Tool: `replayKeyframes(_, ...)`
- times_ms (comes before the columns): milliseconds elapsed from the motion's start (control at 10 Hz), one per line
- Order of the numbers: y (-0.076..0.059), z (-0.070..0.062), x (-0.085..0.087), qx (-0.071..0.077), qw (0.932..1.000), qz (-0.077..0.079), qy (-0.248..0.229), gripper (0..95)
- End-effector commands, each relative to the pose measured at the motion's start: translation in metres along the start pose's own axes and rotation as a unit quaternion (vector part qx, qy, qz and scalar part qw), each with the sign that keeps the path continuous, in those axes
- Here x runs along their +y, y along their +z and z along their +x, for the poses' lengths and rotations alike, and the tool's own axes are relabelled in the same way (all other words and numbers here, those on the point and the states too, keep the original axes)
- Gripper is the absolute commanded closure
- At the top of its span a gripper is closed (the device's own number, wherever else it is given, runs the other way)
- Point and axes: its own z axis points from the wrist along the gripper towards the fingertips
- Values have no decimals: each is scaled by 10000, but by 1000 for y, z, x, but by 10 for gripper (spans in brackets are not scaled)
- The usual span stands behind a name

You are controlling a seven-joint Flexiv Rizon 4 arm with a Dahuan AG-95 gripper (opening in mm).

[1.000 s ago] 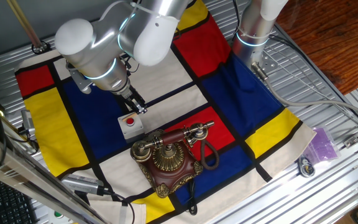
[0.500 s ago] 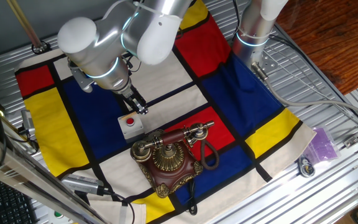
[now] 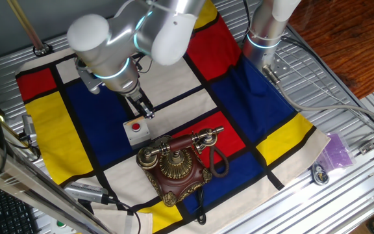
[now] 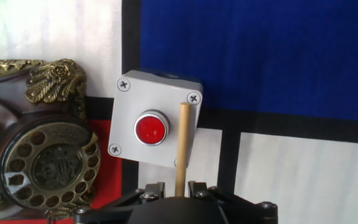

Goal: Dial a number on an old rotary phone

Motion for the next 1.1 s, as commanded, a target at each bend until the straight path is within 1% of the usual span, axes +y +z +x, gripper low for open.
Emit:
replayKeyframes(100, 0, -1, 0, -19, 10000, 4, 1, 950)
replayKeyframes(600, 0, -1, 0, -29, 10000, 10, -4, 950)
replayKeyframes(700, 0, -1, 0, -39, 10000, 11, -8, 760)
replayKeyframes(1100, 0, -1, 0, -97, 9999, 24, -24, 760)
